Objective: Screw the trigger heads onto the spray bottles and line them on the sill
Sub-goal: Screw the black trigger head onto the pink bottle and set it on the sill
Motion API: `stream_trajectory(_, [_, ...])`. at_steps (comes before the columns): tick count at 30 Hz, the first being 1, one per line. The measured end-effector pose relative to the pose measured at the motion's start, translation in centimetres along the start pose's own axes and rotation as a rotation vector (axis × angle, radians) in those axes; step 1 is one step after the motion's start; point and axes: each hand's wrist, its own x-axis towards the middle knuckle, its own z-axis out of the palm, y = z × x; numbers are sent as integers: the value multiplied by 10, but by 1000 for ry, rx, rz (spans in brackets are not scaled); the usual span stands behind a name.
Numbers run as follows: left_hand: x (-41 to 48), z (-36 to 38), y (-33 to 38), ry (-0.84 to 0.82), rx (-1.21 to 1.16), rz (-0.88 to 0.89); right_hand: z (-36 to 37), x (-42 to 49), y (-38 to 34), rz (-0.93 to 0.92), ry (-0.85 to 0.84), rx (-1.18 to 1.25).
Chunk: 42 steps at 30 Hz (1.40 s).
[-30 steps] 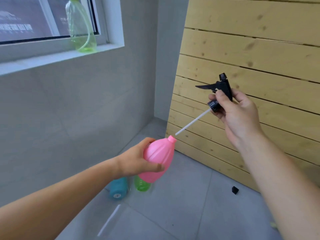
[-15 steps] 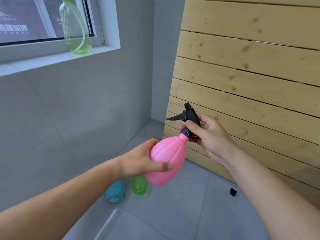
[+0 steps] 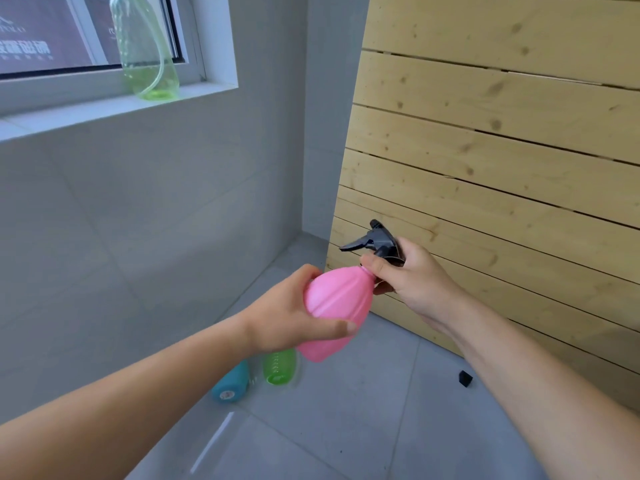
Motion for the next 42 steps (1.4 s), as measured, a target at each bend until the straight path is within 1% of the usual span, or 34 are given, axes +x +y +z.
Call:
stream_trajectory(3, [3,4,2,17,27,-8,4,1,2,53,41,159])
stream_trajectory(6, [5,2,1,-14,-41,-70,4,3,3,114,57,325])
stream_trajectory(11, [3,2,1,-127,-158,-146,7,3,7,179,82,393])
stream_trajectory(12, [3,2,0,-116,-146,-144,7,3,8,179,90,405])
stream_trajectory(15, [5,2,0,0,-71,-106,6,5,8,182,102,464])
stream_trajectory(18, [7,8,1,150,111,-55,5,5,9,223,67,507])
stream_trajectory(19, [8,10,0,182,127,-47,5,5,9,235,56,517])
stream_trajectory(21, [8,12,-3,170,37,-54,5,4,10,237,52,522])
stream_trajectory(24, [7,15,-5,77,-119,-102,6,4,13,219,77,494])
stream_trajectory(27, [9,10,-5,24,-403,-216,3,4,14,233,83,506])
stream_trajectory(28, [10,8,-6,16,-466,-240,2,4,14,239,80,518])
stream_trajectory(29, [11,6,-6,12,-480,-240,1,5,14,245,76,531])
stream_trajectory(35, [12,8,-4,-68,-258,-228,5,7,14,259,103,542])
stream_trajectory(37, [12,7,-2,-79,-257,-229,7,8,14,267,95,549])
stream_trajectory(40, [10,9,-1,-28,-220,-226,11,7,15,274,110,561])
stream_trajectory(42, [8,11,-2,-44,-222,-213,13,7,16,272,137,547])
